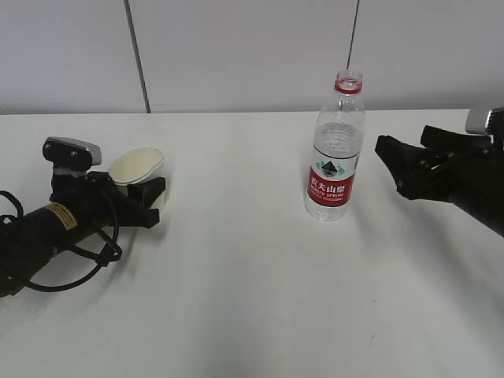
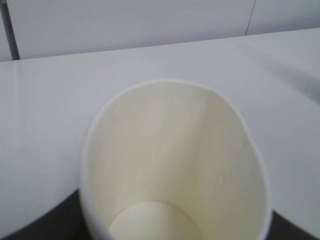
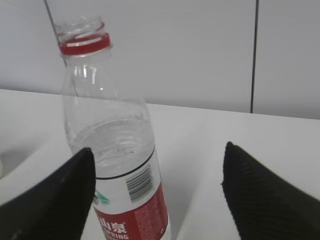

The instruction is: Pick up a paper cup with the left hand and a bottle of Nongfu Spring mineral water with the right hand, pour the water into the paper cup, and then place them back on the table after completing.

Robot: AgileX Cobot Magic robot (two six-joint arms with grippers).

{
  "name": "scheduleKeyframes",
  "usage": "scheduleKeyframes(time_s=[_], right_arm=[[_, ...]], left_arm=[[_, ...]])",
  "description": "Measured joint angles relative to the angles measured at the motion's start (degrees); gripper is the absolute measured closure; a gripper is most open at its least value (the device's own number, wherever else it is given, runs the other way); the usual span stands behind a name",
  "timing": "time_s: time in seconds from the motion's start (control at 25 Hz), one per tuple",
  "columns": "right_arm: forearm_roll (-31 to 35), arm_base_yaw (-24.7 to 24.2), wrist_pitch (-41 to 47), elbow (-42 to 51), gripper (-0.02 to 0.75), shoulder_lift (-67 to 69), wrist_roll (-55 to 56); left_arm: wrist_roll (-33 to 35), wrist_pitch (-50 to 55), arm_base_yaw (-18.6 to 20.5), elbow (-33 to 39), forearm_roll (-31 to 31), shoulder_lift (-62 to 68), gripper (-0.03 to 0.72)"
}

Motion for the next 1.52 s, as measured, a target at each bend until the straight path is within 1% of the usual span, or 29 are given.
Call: scheduleKeyframes(time_s=[0.16, 0.64, 0.88, 1.24, 1.52], right_arm=[[-1.65, 0.0, -2.17, 0.0, 0.151, 1.88, 0.0], [-3.11, 0.0, -2.69, 0.0, 0.15, 2.75, 0.44], [-5.47, 0.0, -2.93, -0.46, 0.087, 5.39, 4.07], [-9.65, 0.0, -2.97, -6.08, 0.077, 10.85, 4.59], [-10.75, 0.67, -3.06, -11.32, 0.077, 15.52, 4.68]], left_arm=[[0.0, -0.04, 0.0, 0.0, 0.0, 0.0, 0.316], [0.0, -0.04, 0.0, 0.0, -0.06, 0.0, 0.317], [0.0, -0.04, 0.0, 0.0, -0.06, 0.0, 0.317], [0.0, -0.04, 0.0, 0.0, -0.06, 0.0, 0.317], [0.0, -0.06, 0.0, 0.0, -0.06, 0.0, 0.317]])
